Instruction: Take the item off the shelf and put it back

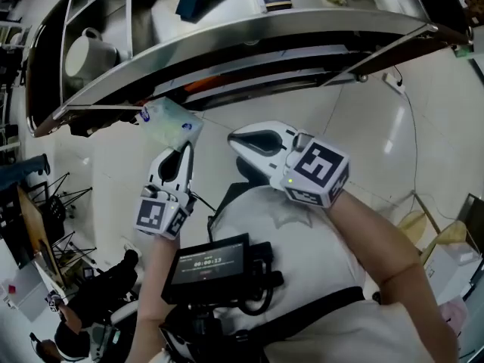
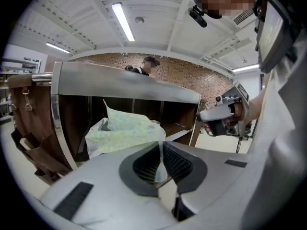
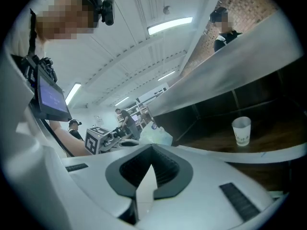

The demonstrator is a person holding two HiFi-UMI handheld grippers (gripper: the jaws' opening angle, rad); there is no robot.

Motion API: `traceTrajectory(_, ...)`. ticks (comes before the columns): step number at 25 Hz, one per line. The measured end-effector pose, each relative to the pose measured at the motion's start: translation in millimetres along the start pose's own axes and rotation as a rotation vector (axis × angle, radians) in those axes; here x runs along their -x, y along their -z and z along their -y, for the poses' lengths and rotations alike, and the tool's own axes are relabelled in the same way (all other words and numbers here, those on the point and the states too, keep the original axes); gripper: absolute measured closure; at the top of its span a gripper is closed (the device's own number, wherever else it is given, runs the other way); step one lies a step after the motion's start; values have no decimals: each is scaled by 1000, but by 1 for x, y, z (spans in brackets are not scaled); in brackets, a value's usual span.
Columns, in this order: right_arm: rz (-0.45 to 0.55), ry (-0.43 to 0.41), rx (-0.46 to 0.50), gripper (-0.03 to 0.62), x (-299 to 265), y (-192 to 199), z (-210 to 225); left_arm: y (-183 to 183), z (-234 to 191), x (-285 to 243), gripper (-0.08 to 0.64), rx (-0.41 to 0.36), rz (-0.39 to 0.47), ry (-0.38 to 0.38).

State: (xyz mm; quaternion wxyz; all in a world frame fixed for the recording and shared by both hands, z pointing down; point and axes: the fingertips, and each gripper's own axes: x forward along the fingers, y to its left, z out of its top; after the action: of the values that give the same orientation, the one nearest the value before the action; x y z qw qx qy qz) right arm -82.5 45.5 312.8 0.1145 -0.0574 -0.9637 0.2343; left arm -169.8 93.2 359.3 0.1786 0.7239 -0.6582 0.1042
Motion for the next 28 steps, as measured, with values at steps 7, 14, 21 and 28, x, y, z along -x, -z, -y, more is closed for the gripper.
traceTrajectory(7,28,65,-70,586,24,20,23,14,-8,-60,541,-83,-36,31)
traceTrajectory(14,75,147,-141,586,55,40,42,31,-15,-127,541,-153,-108,49)
traceTrajectory(21,87,195,-201,586,80,63,56,19,-35,-177,541,-106,-89,-9)
traceTrajectory(28,103,217,-253,586,87,73,63,23,-72,-214,541,-114,-126,-106)
